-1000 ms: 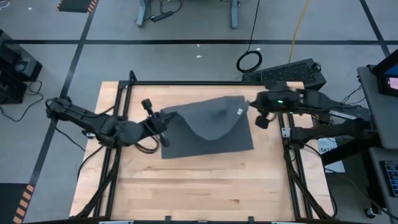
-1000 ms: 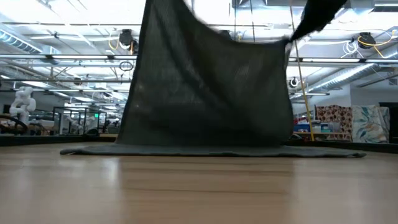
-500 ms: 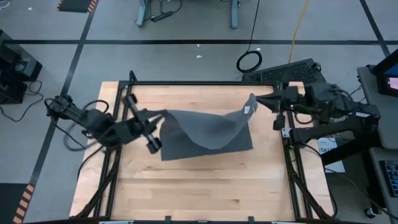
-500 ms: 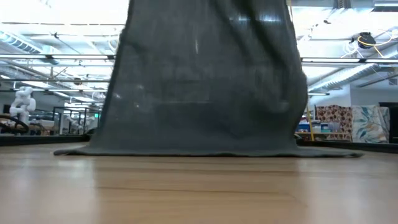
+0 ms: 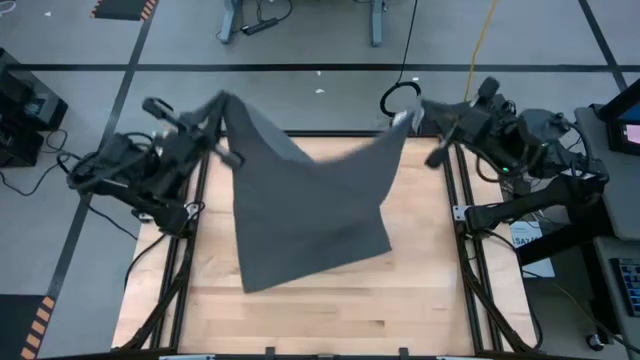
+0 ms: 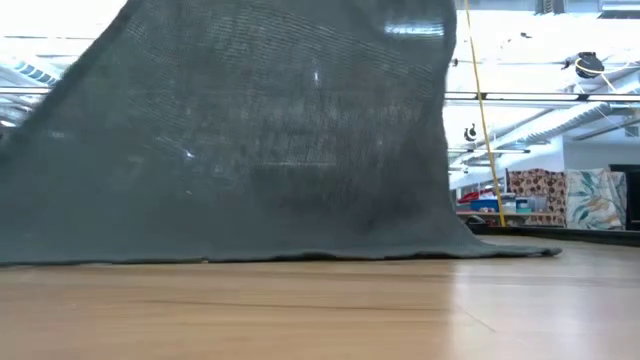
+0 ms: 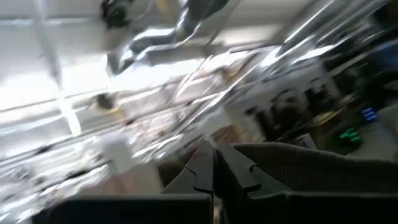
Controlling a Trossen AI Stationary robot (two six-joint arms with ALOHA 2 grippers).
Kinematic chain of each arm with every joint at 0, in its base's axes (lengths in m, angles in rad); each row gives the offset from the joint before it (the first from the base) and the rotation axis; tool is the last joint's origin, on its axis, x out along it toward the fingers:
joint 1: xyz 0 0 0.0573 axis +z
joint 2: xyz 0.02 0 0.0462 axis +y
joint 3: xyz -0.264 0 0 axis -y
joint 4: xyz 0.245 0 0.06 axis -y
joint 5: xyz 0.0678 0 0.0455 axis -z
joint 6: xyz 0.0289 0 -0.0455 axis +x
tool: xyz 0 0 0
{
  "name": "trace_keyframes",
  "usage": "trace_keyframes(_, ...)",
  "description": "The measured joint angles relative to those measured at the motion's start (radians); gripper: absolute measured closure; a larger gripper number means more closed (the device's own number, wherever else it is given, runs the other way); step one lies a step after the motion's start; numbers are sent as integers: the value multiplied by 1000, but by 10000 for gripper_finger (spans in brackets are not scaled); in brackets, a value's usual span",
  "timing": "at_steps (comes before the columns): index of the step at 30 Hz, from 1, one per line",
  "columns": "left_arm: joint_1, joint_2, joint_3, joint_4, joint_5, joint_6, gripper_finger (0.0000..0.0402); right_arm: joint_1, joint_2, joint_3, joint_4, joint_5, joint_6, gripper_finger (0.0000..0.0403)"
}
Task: Roll towel into tight, uniform cylinder
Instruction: Roll the towel
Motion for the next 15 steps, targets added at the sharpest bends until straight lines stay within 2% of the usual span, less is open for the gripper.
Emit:
trace_keyframes(3, 62, -7, 0, -38, -16, -39, 396, -48, 23, 4, 13, 27, -56, 403)
trace_keyframes(6, 102, -14, 0, -145, -7, -140, 394, -91, 43, 4, -25, 24, -48, 403)
trace_keyframes(12, 157, -14, -1, -399, 139, -445, 393, -169, 90, 4, -139, 17, 15, 403)
trace_keyframes(15, 160, -14, -1, -541, 189, -572, 392, -191, 103, 4, -226, -32, 77, 403)
